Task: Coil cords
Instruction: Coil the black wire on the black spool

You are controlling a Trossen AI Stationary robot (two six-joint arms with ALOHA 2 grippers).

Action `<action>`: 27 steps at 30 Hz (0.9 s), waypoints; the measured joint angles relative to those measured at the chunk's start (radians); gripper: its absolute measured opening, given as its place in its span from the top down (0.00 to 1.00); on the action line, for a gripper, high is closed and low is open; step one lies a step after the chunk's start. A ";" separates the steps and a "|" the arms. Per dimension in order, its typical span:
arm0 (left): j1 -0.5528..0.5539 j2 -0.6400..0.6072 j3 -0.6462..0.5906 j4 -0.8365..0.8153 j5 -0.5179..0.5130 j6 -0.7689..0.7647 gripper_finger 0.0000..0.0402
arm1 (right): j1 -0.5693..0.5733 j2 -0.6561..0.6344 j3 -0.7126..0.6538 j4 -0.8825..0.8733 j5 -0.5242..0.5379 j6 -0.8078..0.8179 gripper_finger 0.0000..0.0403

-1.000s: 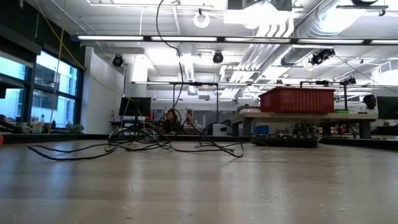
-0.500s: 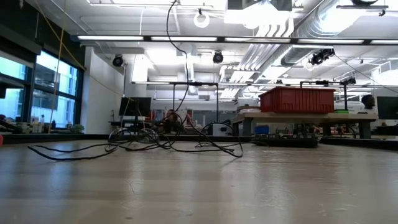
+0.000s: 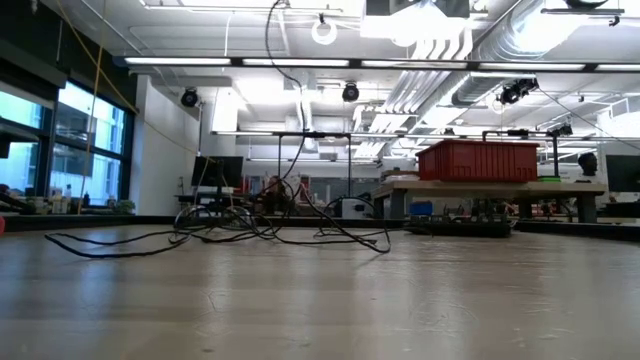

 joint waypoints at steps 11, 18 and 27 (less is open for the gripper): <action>-0.013 0.144 0.000 0.185 0.058 -0.354 1.00 | 0.005 0.014 0.001 0.046 0.002 -0.008 1.00; -0.042 0.181 0.000 0.231 0.032 -0.508 1.00 | -0.002 0.014 0.001 0.062 0.037 -0.035 1.00; -0.100 0.181 0.000 0.225 0.029 -0.617 1.00 | -0.045 0.014 0.001 0.134 0.073 -0.037 1.00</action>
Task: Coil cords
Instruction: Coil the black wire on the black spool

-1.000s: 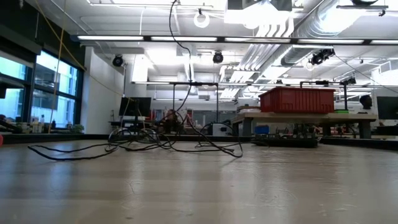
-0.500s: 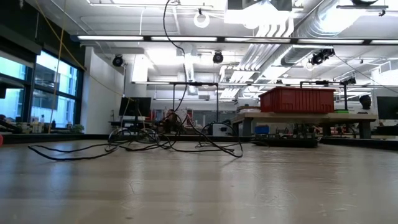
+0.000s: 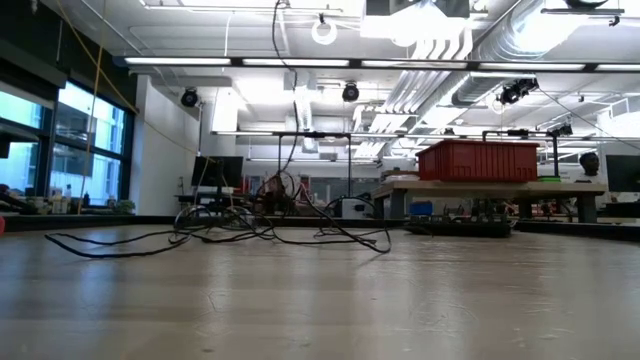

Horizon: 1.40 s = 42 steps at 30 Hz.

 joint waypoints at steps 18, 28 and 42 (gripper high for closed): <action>0.015 -0.225 0.001 -0.514 0.007 0.034 1.00 | -0.064 0.000 0.000 0.027 -0.039 -0.044 1.00; 0.024 -0.316 -0.001 -0.709 0.123 -0.004 1.00 | -0.084 -0.004 0.002 -0.025 0.002 -0.120 1.00; 0.024 -0.366 -0.001 -0.819 0.334 -0.108 1.00 | -0.076 -0.033 0.001 -0.561 -0.298 -0.006 0.66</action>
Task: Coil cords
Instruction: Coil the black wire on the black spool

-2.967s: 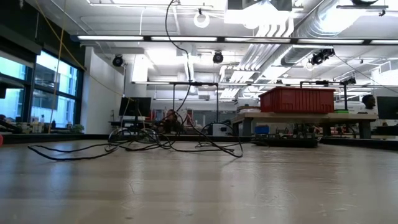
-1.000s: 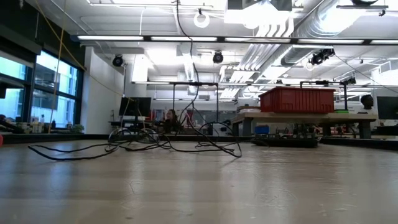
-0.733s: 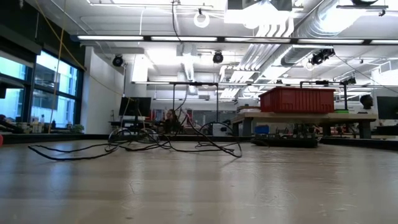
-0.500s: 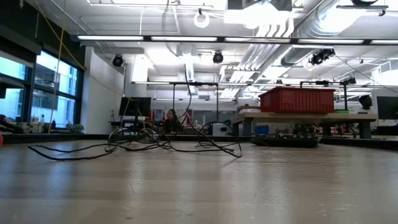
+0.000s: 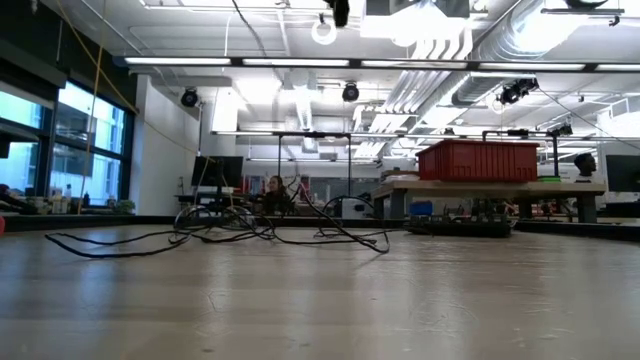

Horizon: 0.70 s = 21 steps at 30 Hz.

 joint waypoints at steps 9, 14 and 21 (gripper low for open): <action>0.000 0.008 0.000 0.001 -0.004 -0.007 1.00 | 0.075 0.138 0.000 0.093 -0.053 0.018 0.53; 0.000 0.008 0.000 0.001 -0.007 -0.008 1.00 | 0.083 0.184 -0.001 0.077 0.045 -0.082 0.53; 0.000 0.008 0.000 0.001 -0.007 -0.008 1.00 | 0.093 0.183 -0.001 0.045 0.054 -0.239 0.53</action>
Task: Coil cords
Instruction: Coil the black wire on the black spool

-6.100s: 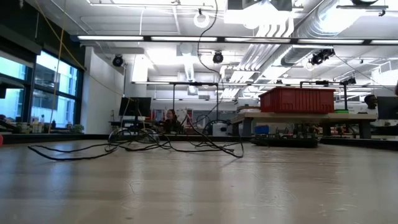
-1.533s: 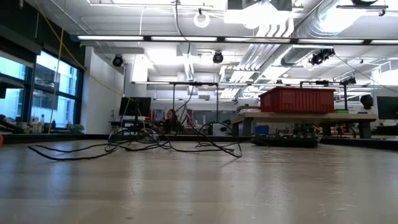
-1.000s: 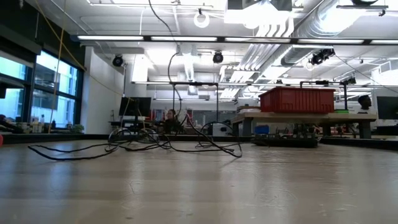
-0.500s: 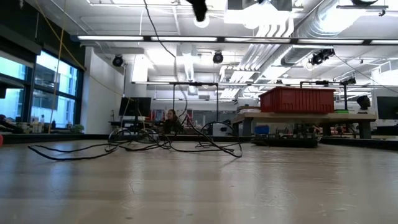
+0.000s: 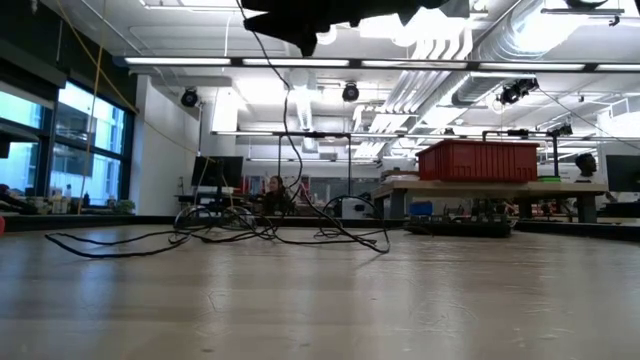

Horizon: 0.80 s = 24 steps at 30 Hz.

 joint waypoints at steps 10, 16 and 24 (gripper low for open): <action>0.000 0.002 0.000 0.000 -0.009 0.000 1.00 | 0.046 0.000 0.000 -0.002 0.172 -0.299 0.53; 0.000 0.009 0.001 0.000 -0.012 0.000 1.00 | 0.063 0.000 0.000 -0.003 0.268 -0.359 0.60; 0.000 0.011 0.001 0.000 -0.012 -0.006 1.00 | 0.063 0.000 0.000 -0.012 0.278 -0.362 0.81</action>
